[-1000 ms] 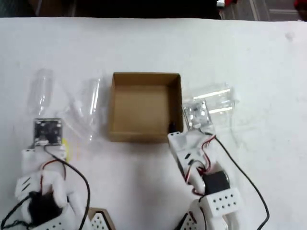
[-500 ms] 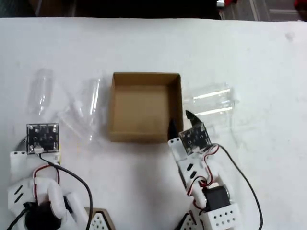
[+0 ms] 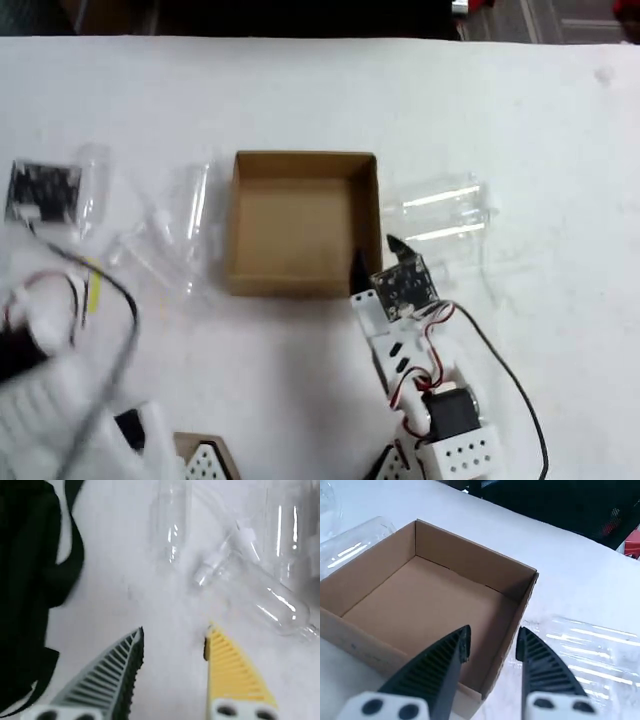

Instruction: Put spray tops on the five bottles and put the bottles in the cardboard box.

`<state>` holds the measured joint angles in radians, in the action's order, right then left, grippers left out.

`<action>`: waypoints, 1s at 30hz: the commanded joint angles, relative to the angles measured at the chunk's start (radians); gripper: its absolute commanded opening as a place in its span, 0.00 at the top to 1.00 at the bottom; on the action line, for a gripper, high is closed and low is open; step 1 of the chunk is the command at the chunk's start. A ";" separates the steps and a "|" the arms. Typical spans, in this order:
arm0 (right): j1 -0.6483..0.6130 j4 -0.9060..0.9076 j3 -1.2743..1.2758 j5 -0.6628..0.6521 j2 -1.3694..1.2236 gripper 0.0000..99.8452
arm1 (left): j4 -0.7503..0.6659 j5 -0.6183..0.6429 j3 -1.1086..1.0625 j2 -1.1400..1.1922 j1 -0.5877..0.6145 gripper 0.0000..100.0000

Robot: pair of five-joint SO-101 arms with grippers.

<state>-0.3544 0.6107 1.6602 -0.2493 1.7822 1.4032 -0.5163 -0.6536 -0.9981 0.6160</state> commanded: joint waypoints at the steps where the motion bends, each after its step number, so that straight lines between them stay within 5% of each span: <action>1: -0.008 0.021 -0.037 -0.003 -0.001 0.87 | 0.066 -0.011 0.199 0.298 0.010 0.81; 13: -0.007 -0.021 -0.049 -0.003 -0.093 0.87 | 0.048 -0.014 0.305 0.575 0.012 0.81; 30: -0.008 -0.335 -0.107 -0.078 -0.582 0.87 | -0.436 0.075 0.307 0.983 0.050 0.81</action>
<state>-0.3544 0.3268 1.6019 -0.2984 1.2390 1.0656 -0.4611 -0.3943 -0.0575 0.6529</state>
